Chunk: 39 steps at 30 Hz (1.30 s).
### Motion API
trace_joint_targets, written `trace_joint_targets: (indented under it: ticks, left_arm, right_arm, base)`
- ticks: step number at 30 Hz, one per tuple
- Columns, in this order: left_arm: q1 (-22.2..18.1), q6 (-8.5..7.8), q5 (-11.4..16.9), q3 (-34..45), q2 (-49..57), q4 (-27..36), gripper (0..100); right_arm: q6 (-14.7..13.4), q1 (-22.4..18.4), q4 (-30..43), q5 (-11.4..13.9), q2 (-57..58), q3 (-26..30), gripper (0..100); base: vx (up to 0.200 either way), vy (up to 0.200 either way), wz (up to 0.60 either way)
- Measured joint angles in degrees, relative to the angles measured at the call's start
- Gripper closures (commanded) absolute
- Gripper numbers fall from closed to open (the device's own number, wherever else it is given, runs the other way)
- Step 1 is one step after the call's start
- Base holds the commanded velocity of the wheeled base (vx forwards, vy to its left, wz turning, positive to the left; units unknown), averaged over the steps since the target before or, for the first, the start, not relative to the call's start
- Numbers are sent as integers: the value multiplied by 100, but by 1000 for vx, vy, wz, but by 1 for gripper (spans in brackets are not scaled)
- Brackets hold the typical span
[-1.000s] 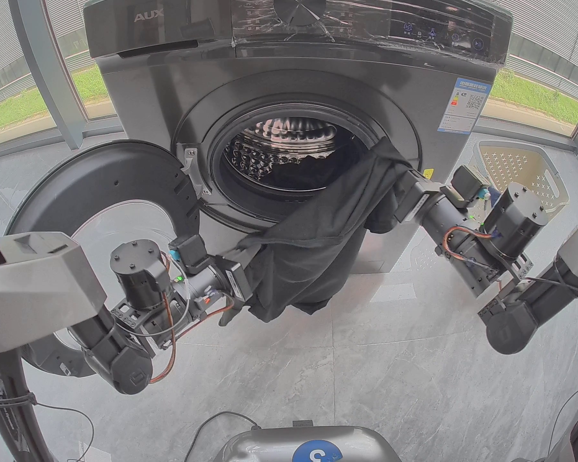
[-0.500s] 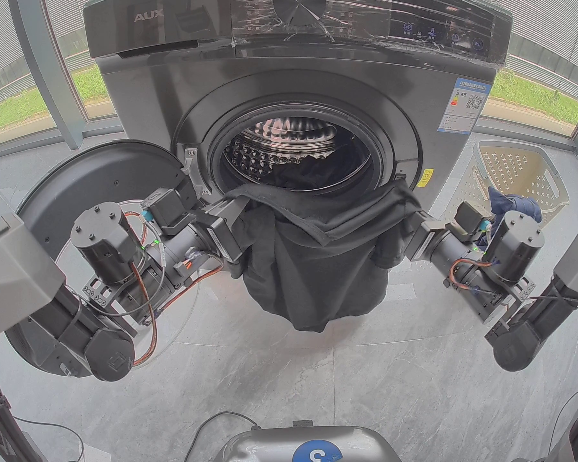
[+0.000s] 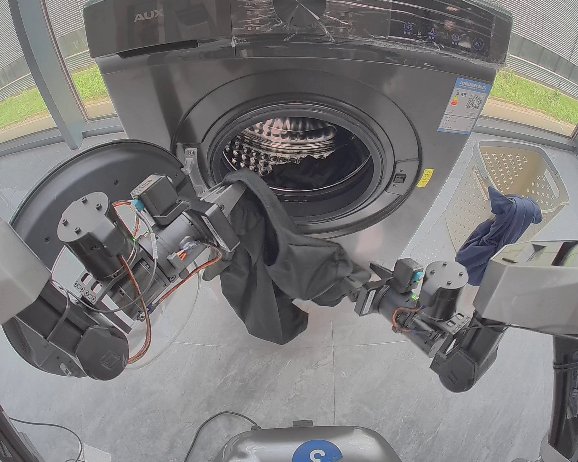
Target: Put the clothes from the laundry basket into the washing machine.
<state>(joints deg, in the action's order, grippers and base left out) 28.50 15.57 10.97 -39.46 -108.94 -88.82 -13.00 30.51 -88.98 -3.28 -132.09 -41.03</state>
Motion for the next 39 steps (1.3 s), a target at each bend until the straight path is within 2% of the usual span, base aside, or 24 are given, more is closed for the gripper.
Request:
trace_joint_targets:
  ticks: [4,10,21,27,31,37,38,39]
  left_arm:
    - [-17,20,-16,-28,1,0,100]
    - [-28,49,-46,-65,-11,-2,100]
    - [-43,50,-60,-80,-57,0,100]
    - [-22,46,-60,-72,-63,-2,100]
    - [-15,44,-46,-52,-51,-2,100]
    - [-1,41,-38,-45,-30,0,100]
    - [0,41,-35,-45,-27,-2,100]
    - [0,39,-33,-45,-22,-2,100]
  right_arm:
    - [9,160,-2,17,-312,72,0]
    - [-6,385,0,77,-468,545,0]
    - [-55,1019,-2,57,57,728,0]
    - [-27,1262,-2,49,204,165,0]
    - [-9,1328,0,35,110,-428,0]
    - [41,1245,2,74,-256,-1158,0]
    - [52,1207,0,96,-325,-1276,100]
    - [73,1172,0,123,-394,-1384,100]
  base:
    - [0,0,0]
    - [0,0,0]
    - [0,0,0]
    - [0,0,0]
    - [0,0,0]
    - [0,0,0]
    - [0,0,0]
    - [0,0,0]
